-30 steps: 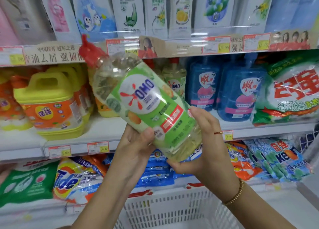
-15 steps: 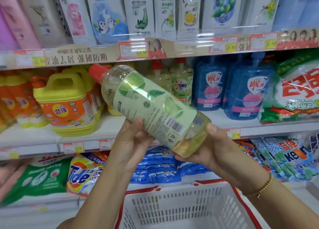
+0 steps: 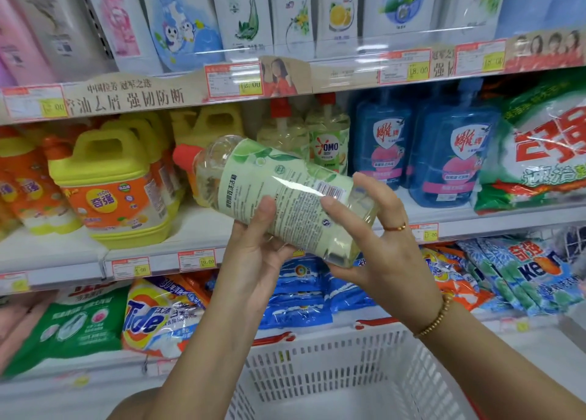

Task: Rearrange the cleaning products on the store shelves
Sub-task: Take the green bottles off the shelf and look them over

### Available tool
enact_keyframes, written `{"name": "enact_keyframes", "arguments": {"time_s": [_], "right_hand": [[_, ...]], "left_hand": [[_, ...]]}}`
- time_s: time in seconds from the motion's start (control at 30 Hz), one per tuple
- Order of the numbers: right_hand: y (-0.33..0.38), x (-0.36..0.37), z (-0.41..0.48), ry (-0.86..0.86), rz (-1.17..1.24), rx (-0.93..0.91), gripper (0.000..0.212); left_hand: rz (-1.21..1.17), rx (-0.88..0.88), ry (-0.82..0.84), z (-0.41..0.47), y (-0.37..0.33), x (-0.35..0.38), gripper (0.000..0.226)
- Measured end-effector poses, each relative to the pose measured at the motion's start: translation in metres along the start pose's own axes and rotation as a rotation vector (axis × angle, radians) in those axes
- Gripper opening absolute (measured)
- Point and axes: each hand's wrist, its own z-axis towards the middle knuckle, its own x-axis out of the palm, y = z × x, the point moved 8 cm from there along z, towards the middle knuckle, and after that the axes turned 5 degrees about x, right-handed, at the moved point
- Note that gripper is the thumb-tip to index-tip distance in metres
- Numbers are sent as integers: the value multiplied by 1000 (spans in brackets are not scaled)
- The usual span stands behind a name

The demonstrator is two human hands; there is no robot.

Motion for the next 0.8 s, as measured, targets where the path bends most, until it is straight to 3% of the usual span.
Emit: {"name": "enact_keyframes", "arguments": {"time_s": [0.23,0.5,0.57,0.67,0.8], "right_hand": [[-19,1,-5,38,408,361,88],[-33,50,-34,312,1360,996,73],[-24,60,-40,405,1589,1079,80],[-4,64,-47,506,1840,1152,72],[17,62,-52,541,1939,1268,74]], "left_hand": [[-28,61,154,12,-10,6,103],[-71,3,147,15,-18,-13,107],[-65,-4,152,16,-17,-16,100],[-53,-10,129,18,-12,-18,97],[-89,-32,145,21,-14,-18,107]]}}
